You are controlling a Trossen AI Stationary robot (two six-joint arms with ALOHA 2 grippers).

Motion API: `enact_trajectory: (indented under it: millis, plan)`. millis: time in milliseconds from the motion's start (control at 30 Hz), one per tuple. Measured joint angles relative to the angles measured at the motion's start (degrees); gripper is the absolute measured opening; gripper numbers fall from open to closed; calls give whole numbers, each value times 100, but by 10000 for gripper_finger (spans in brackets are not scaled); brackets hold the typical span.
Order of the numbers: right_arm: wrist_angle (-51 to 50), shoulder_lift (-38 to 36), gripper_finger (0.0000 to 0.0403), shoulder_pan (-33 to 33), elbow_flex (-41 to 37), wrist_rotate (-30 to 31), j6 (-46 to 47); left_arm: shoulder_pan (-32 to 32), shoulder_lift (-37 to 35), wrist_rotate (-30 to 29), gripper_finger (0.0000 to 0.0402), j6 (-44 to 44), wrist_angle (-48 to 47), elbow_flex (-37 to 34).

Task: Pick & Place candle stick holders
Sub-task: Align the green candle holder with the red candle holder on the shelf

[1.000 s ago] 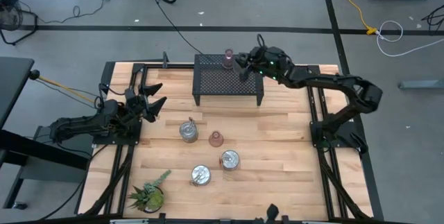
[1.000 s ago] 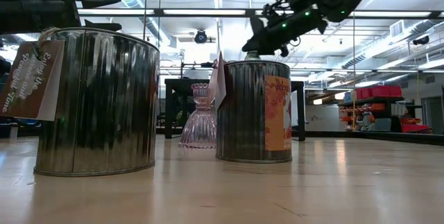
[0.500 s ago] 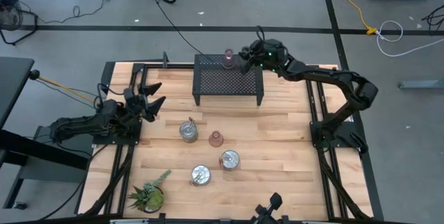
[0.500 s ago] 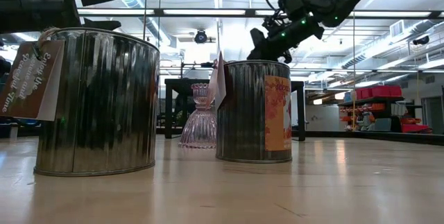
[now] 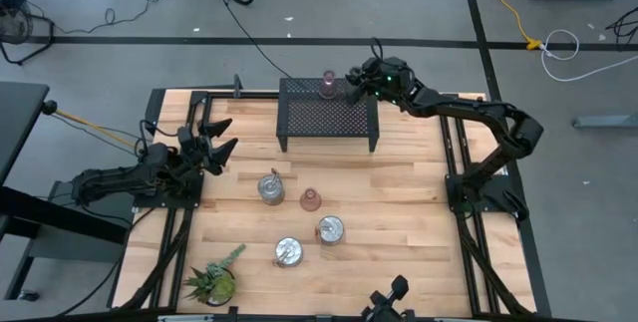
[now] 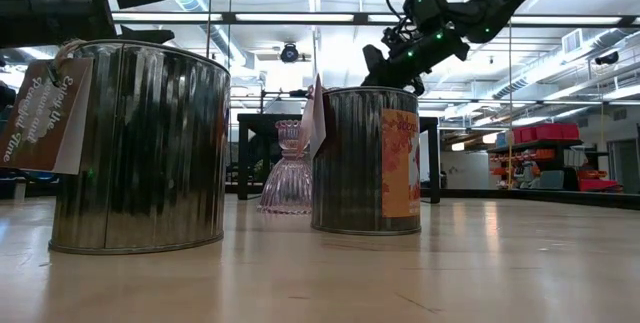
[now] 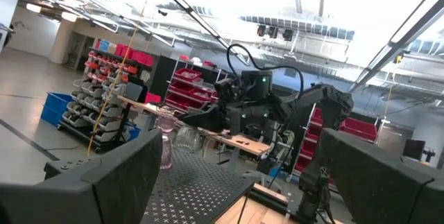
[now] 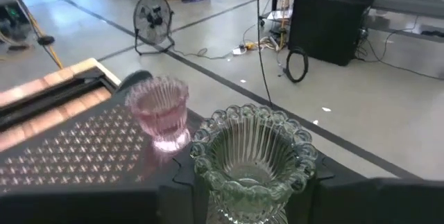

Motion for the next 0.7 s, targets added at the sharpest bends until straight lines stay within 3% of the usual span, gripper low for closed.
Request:
enact_trajectory:
  millis: [700]
  plan:
    - [362,382,119,-129,-4,-85,-64,-2,1,-2,390,55,39,-1]
